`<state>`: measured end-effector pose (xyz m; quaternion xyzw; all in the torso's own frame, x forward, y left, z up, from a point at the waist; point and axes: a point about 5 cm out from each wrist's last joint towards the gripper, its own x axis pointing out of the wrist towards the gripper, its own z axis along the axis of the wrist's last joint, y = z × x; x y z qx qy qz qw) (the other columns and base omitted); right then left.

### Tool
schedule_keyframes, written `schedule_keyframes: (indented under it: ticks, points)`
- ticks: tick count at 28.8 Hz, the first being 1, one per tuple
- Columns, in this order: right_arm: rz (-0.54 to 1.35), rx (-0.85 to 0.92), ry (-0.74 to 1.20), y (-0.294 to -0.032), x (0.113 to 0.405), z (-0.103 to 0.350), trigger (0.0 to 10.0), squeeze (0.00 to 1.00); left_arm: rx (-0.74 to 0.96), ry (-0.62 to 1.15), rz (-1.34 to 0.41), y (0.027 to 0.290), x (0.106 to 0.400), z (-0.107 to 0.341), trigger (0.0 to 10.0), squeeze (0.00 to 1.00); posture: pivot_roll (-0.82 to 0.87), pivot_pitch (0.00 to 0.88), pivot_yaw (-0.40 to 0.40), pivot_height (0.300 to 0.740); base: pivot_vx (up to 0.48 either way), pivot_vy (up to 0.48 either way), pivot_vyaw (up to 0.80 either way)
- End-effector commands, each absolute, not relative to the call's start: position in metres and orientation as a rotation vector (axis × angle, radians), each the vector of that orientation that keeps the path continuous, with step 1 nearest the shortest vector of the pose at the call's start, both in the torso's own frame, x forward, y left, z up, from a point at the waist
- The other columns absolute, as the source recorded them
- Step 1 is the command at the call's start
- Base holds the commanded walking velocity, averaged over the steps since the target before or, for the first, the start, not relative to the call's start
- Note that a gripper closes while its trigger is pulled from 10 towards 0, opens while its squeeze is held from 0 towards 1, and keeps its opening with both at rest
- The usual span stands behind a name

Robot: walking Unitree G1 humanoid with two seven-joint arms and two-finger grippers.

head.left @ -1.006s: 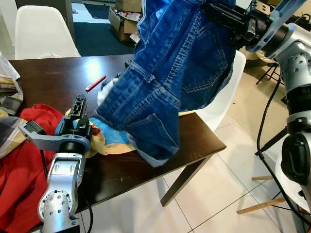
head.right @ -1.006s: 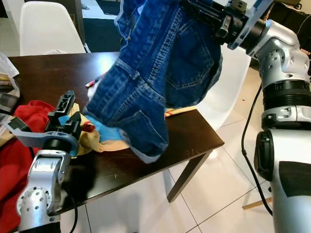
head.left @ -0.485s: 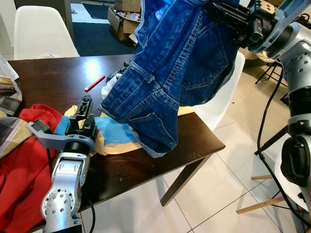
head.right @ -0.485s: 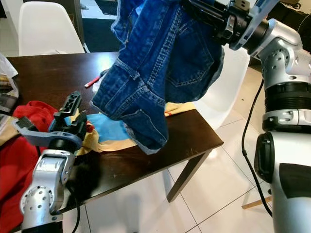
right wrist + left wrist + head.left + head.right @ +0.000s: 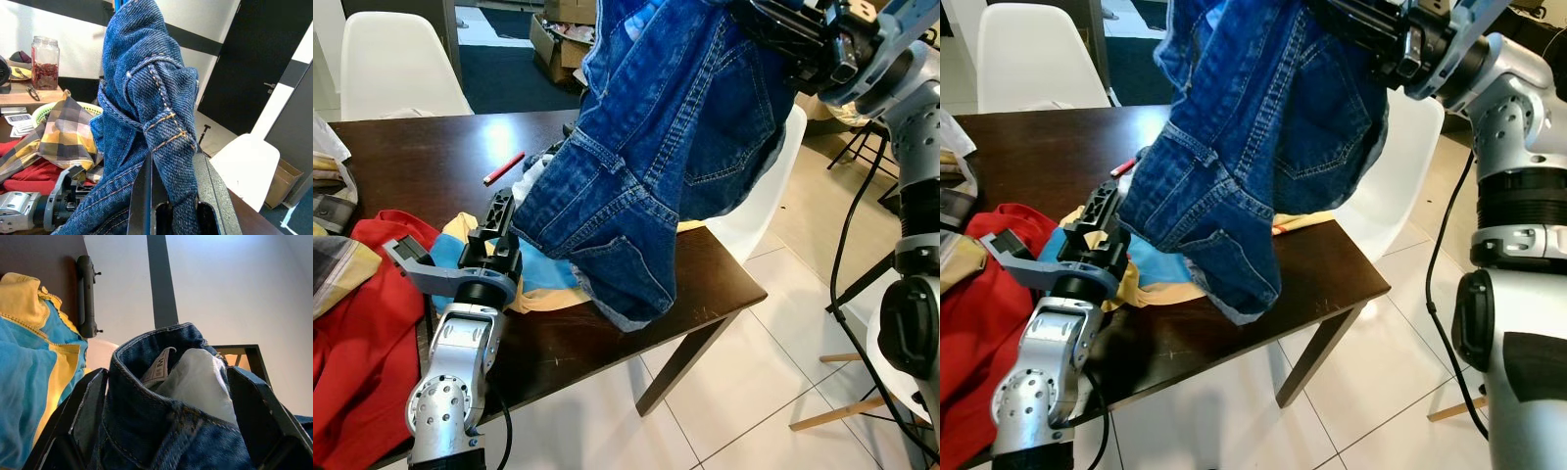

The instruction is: Hang hanger

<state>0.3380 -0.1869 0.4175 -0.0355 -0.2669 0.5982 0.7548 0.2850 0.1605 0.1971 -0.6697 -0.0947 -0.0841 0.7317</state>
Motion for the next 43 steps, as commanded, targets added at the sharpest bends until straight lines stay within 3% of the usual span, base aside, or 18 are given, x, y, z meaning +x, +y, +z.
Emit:
schedule_keyframes:
  ticks: [1,4,5,6,7,8,24,30,33,36,43]
  points:
    - [1.302,-0.072,-0.639,-0.194,0.332,0.425,0.0,0.00,-1.530,-0.206,-0.211,0.150,0.287,0.198,10.0,0.00,0.11,0.073,-0.182,0.740,0.000,0.000,0.00]
    - [1.312,-0.071,-0.643,-0.193,0.330,0.426,0.0,0.00,-1.538,-0.190,-0.223,0.147,0.289,0.196,10.0,0.00,0.11,0.075,-0.178,0.740,0.000,0.000,0.00]
    - [1.315,-0.072,-0.644,-0.193,0.329,0.426,0.0,0.00,-1.540,-0.184,-0.227,0.146,0.289,0.195,9.2,0.00,0.11,0.075,-0.178,0.740,0.000,0.000,0.00]
    - [1.315,-0.072,-0.644,-0.193,0.329,0.426,0.0,0.00,-1.540,-0.184,-0.227,0.146,0.289,0.195,9.2,0.00,0.11,0.075,-0.178,0.740,0.000,0.000,0.00]
    - [1.317,-0.072,-0.644,-0.192,0.329,0.426,0.0,0.00,-1.538,-0.179,-0.229,0.144,0.290,0.194,3.7,0.00,0.11,0.075,-0.178,0.740,0.000,0.000,0.00]
    - [1.318,-0.071,-0.645,-0.192,0.329,0.426,0.0,0.00,-1.539,-0.180,-0.233,0.144,0.291,0.194,0.0,0.00,0.11,0.075,-0.177,0.740,0.000,0.000,0.00]
    - [1.317,-0.074,-0.638,-0.190,0.328,0.425,0.0,0.00,-1.521,-0.197,-0.224,0.150,0.290,0.194,0.0,0.00,0.11,0.078,-0.178,0.740,0.000,0.000,0.00]
    - [1.229,-0.221,-0.484,-0.193,0.341,0.401,0.0,0.00,-1.431,-0.289,-0.216,0.173,0.289,0.213,0.0,0.00,0.12,0.078,-0.176,0.740,0.000,0.000,0.00]
    - [1.159,-0.267,-0.370,-0.201,0.350,0.375,0.0,0.00,-1.230,-0.471,-0.213,0.222,0.285,0.260,0.0,0.00,0.13,0.072,-0.160,0.740,0.000,0.000,0.00]
    - [1.140,-0.245,-0.364,-0.205,0.351,0.370,0.0,0.00,-1.137,-0.534,-0.219,0.240,0.281,0.283,0.0,0.00,0.14,0.071,-0.151,0.740,0.000,0.000,0.00]
    - [1.116,-0.198,-0.365,-0.215,0.348,0.358,0.0,0.00,-0.992,-0.582,-0.283,0.254,0.277,0.324,0.0,0.00,0.16,0.065,-0.114,0.740,0.000,0.000,0.00]
